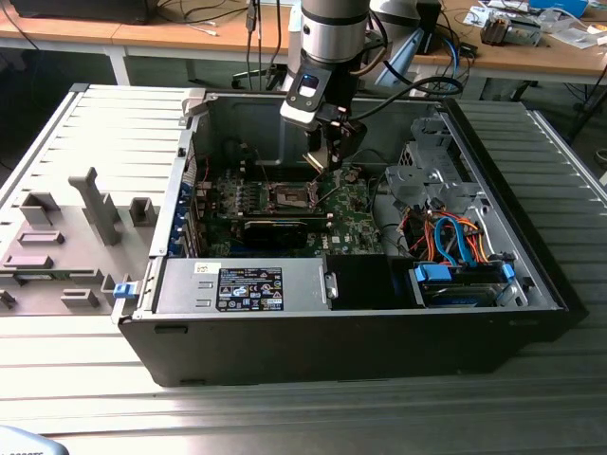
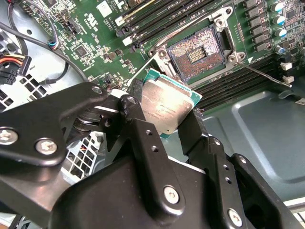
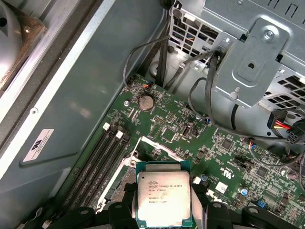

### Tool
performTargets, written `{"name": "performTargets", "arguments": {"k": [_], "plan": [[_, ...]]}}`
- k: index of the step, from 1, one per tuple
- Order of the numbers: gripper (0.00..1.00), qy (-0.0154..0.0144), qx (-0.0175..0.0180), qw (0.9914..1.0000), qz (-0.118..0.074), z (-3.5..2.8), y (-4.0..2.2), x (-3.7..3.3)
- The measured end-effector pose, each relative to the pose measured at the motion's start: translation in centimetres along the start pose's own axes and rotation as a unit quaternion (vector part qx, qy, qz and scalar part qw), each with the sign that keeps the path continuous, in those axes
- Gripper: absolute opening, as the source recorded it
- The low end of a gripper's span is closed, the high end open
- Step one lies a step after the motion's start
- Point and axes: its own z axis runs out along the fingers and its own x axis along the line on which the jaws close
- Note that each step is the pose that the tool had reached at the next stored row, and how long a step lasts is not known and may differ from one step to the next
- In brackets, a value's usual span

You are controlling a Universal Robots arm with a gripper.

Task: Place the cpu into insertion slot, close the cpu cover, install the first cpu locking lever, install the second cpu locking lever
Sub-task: 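Place the cpu into insertion slot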

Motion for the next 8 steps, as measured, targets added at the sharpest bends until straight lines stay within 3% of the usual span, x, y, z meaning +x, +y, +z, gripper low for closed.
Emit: {"name": "performTargets", "arguments": {"k": [8], "plan": [[0.54,-0.0002,0.0,1.0,0.003,0.0,0.0,0.0]]}}
